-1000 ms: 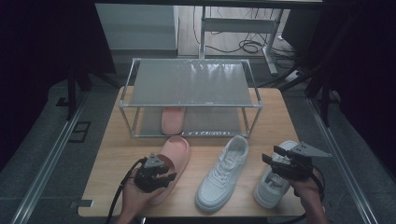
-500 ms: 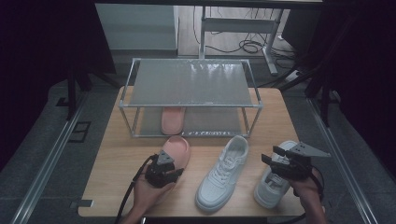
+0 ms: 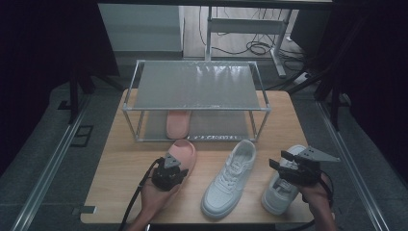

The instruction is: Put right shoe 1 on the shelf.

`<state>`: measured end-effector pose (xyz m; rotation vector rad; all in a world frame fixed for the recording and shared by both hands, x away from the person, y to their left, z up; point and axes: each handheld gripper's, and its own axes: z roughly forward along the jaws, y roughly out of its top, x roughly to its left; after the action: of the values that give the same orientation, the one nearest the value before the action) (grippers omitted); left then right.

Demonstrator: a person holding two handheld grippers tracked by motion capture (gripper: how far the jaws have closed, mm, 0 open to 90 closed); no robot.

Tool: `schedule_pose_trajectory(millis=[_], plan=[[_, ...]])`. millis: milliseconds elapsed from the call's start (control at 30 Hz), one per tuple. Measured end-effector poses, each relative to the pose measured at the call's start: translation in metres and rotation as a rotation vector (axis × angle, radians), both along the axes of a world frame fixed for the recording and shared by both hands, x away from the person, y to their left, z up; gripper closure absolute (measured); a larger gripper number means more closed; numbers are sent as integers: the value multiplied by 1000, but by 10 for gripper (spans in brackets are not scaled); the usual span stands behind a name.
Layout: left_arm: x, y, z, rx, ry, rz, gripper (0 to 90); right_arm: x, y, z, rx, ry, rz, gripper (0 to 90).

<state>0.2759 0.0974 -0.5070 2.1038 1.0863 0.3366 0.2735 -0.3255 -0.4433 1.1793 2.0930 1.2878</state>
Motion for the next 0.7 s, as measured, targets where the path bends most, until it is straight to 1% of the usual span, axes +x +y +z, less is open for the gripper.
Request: schedule_pose_trajectory(millis=[100,200,267,300,333,400,433,467,500,533,600,667,700], plan=[[-1,0,1,6,0,4,789,0,0,0,1,-1,-1,381],[-4,1,2,-5,-7,2,808,-1,-1,1,2,-3,-1,381],[-7,2,5,-21,-35,9,824,-1,-1,1,2,-4,-2,381],[-7,2,5,-21,-35,9,828,-1,-1,1,2,-4,-2,381],[-8,3,8,-33,-40,10,829,-1,-1,1,2,-4,-2,381],[-9,4,10,-45,-46,12,828,-1,-1,1,2,-3,-2,381],[-9,4,10,-45,-46,12,829,-1,-1,1,2,-2,-2,381],[-9,4,12,-58,-49,10,829,-1,-1,1,2,-2,-2,381],[-9,4,12,-58,-49,10,829,-1,-1,1,2,-2,-2,381],[-9,2,13,-72,-49,4,829,0,0,1,1,-2,-2,381],[-9,1,14,-80,-50,1,831,0,0,1,0,-2,-1,381],[-8,-2,17,-92,-60,-5,831,0,0,1,0,-2,0,381],[-7,-5,21,-108,-74,-7,833,0,0,1,-2,-1,1,381]])
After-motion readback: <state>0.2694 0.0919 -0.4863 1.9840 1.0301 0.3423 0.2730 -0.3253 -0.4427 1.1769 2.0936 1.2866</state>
